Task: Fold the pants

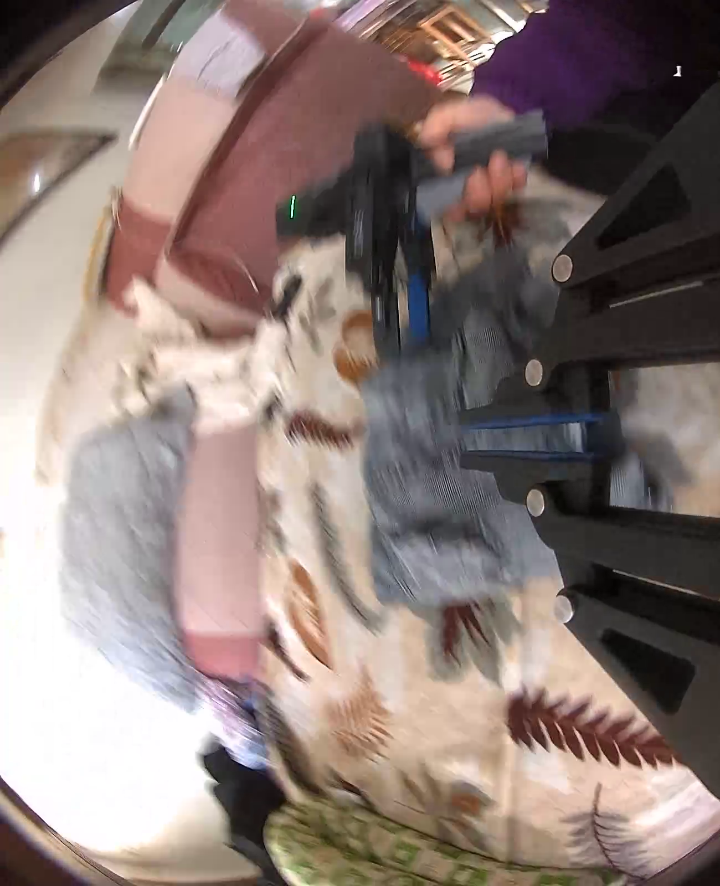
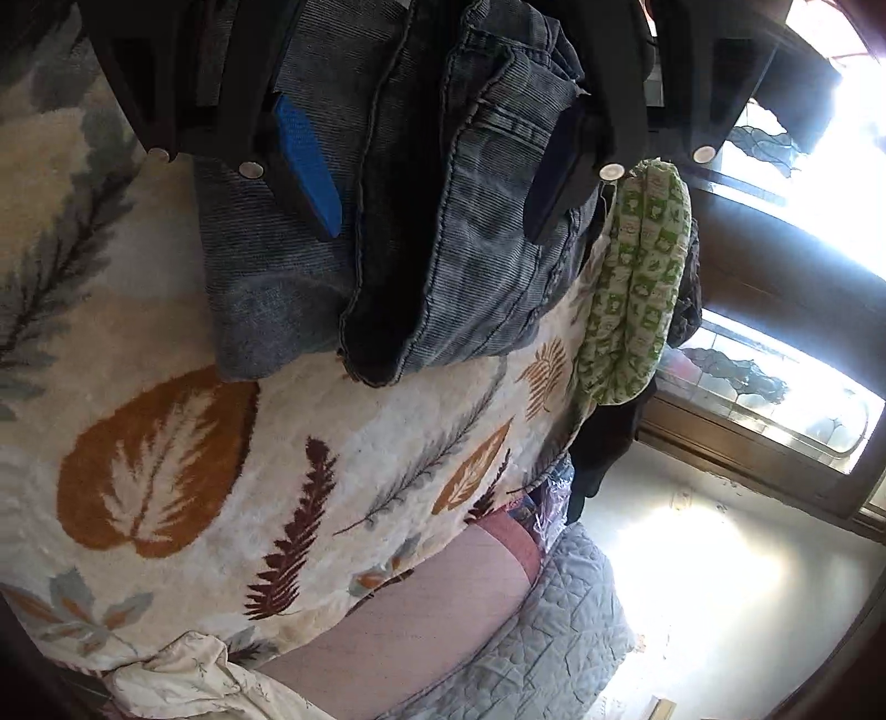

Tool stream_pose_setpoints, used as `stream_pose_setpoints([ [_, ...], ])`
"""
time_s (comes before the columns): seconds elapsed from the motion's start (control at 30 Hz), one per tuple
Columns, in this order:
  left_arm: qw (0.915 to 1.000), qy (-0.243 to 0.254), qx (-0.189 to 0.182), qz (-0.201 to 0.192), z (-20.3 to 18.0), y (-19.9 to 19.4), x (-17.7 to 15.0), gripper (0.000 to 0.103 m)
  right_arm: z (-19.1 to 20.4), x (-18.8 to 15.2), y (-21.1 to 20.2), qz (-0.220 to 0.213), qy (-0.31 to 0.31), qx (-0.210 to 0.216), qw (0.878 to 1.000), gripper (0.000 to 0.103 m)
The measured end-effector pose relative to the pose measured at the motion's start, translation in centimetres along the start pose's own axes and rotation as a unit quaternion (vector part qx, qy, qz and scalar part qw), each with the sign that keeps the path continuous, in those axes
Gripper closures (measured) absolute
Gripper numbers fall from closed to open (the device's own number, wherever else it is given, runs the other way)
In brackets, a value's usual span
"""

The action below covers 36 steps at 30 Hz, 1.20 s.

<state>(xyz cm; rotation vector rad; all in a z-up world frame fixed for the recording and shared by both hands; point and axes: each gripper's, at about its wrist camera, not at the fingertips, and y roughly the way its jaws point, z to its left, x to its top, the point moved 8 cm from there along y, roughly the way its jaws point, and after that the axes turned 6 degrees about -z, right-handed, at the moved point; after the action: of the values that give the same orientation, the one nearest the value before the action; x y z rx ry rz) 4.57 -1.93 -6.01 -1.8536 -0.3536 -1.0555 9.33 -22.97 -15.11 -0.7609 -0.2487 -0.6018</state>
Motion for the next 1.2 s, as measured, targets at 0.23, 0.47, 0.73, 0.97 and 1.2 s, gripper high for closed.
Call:
stream_pose_setpoints([
  [0.23,0.9931,-0.088,-0.004,0.078,5.3,4.7,-3.2,0.096,-0.6,-0.5,2.1,0.025,0.017,0.017,0.999,0.031],
  [0.47,0.9916,-0.082,-0.021,0.098,4.1,6.4,-4.7,0.096,0.2,-0.4,2.8,0.019,0.013,0.054,0.998,0.029],
  [0.73,0.9927,-0.063,-0.018,0.101,3.1,6.3,-4.9,0.098,4.3,-0.4,0.4,-0.032,-0.075,0.066,0.994,0.097],
  [0.97,0.9928,-0.054,-0.051,0.094,-0.1,6.7,-4.2,0.098,3.7,0.9,-3.4,-0.076,-0.054,0.076,0.993,0.097],
  [1.2,0.9929,-0.018,-0.078,0.088,-5.7,8.6,-3.0,0.096,0.1,2.6,-5.8,-0.103,0.001,0.055,0.993,0.097],
])
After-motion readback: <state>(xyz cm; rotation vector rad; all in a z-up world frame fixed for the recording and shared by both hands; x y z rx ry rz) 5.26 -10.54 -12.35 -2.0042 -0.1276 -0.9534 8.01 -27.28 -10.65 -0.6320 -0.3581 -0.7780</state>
